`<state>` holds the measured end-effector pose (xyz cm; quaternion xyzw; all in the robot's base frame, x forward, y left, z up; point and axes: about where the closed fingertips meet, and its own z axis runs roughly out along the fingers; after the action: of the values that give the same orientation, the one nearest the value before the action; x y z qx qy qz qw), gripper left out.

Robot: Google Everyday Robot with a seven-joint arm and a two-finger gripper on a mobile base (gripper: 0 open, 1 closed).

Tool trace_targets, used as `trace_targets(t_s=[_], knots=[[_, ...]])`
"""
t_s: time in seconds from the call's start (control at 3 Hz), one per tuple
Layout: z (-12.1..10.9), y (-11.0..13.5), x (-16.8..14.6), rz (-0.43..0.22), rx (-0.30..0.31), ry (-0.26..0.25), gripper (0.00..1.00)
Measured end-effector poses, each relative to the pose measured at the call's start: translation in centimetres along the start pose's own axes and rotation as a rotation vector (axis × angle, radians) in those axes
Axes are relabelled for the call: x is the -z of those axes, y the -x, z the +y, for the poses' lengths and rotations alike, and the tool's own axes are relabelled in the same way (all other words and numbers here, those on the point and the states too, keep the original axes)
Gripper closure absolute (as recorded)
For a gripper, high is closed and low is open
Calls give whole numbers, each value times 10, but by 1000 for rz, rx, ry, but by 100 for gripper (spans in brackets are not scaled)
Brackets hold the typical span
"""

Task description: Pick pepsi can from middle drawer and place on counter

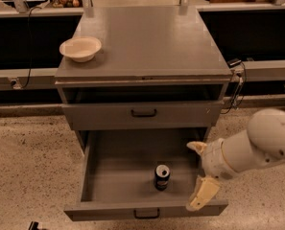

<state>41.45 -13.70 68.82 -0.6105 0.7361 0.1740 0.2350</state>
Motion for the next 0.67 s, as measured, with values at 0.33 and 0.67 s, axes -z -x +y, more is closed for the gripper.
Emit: trace_targets(t_s=[0.33, 0.67], knots=[[-10, 0, -13, -14, 18, -50, 0], [-19, 1, -50, -51, 10, 27, 0]])
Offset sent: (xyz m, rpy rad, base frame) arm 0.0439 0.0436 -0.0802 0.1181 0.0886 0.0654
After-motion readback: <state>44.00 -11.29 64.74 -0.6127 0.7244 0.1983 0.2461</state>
